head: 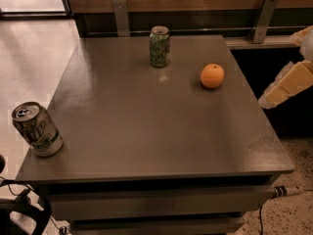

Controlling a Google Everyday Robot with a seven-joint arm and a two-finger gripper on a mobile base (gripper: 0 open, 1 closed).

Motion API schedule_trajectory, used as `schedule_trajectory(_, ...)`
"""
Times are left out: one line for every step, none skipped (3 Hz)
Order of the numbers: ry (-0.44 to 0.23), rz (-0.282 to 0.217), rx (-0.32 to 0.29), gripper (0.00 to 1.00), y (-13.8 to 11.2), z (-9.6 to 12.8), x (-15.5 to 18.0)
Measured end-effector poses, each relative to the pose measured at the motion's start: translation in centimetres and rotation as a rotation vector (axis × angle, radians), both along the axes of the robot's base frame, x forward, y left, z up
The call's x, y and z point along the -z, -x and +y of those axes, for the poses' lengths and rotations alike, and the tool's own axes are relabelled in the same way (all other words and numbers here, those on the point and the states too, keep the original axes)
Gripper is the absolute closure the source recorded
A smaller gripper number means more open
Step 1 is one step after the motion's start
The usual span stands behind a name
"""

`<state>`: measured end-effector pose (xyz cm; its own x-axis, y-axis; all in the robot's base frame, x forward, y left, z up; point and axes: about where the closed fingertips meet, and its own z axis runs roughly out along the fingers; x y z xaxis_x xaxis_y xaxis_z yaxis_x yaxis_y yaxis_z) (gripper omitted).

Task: Move orange near 7up can

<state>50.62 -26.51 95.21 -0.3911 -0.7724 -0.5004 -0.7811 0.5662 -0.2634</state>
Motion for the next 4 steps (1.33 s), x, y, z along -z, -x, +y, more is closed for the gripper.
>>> schedule_trajectory(-0.133, -0.066, 0.072, 0.0, -2.7, -1.0, 2.1)
schedule_trajectory(-0.262, -0.147, 0.114, 0.0, -5.5, -0.4, 3.3)
schedule_trajectory(-0.372, -0.226, 0.129, 0.0, -8.3, 0.8, 3.6)
schedule_trajectory(-0.372, -0.225, 0.128, 0.0, -8.3, 0.8, 3.6)
